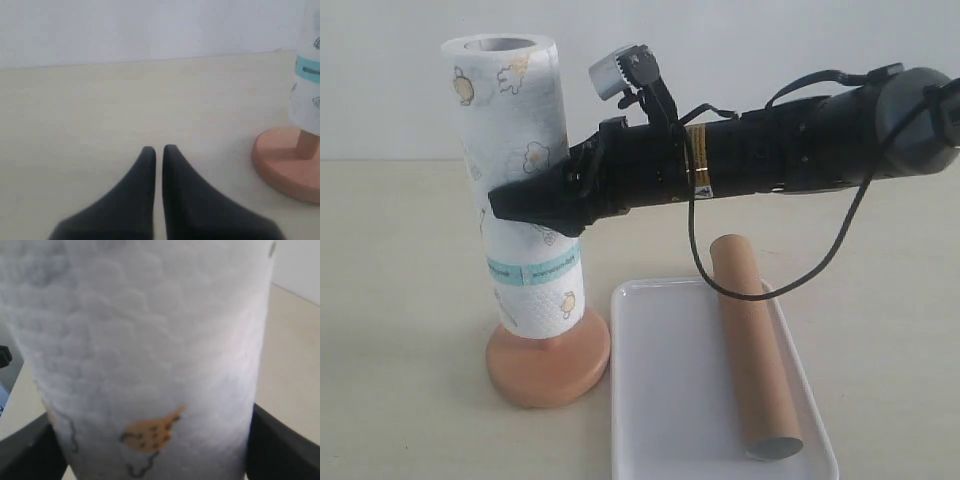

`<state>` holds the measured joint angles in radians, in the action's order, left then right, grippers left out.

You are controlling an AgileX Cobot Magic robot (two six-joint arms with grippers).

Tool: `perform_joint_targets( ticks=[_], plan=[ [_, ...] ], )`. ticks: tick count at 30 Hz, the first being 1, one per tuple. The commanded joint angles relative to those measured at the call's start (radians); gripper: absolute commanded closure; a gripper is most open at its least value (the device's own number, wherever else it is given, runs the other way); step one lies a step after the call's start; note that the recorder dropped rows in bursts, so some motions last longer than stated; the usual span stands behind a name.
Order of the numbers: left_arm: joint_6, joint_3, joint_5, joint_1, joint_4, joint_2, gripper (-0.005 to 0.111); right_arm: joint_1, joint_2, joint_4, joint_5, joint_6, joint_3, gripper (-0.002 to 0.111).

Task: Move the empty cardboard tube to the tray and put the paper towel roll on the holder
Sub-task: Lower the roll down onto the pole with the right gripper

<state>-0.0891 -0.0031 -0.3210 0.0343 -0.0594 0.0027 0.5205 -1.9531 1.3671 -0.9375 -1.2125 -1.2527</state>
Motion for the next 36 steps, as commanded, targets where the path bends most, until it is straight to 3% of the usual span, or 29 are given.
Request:
perform_joint_targets(
  ticks=[1, 28, 31, 34, 36],
  plan=[
    [-0.002, 0.003, 0.004, -0.004, -0.003, -0.003, 0.103, 0.002, -0.024, 0.008, -0.013, -0.018, -0.004, 0.108],
    [-0.002, 0.003, 0.002, -0.004, -0.003, -0.003, 0.103, 0.002, -0.108, 0.037, 0.028, -0.021, -0.004, 0.107],
    [-0.002, 0.003, 0.002, -0.004, -0.003, -0.003, 0.103, 0.002, -0.108, 0.037, 0.031, -0.043, -0.004, 0.091],
    [-0.002, 0.003, 0.002, -0.004, -0.003, -0.003, 0.103, 0.002, -0.108, 0.037, 0.033, -0.060, -0.004, 0.063],
    [-0.002, 0.003, 0.002, -0.004, -0.003, -0.003, 0.103, 0.002, -0.108, 0.037, 0.037, -0.077, -0.004, 0.037]
  ],
)
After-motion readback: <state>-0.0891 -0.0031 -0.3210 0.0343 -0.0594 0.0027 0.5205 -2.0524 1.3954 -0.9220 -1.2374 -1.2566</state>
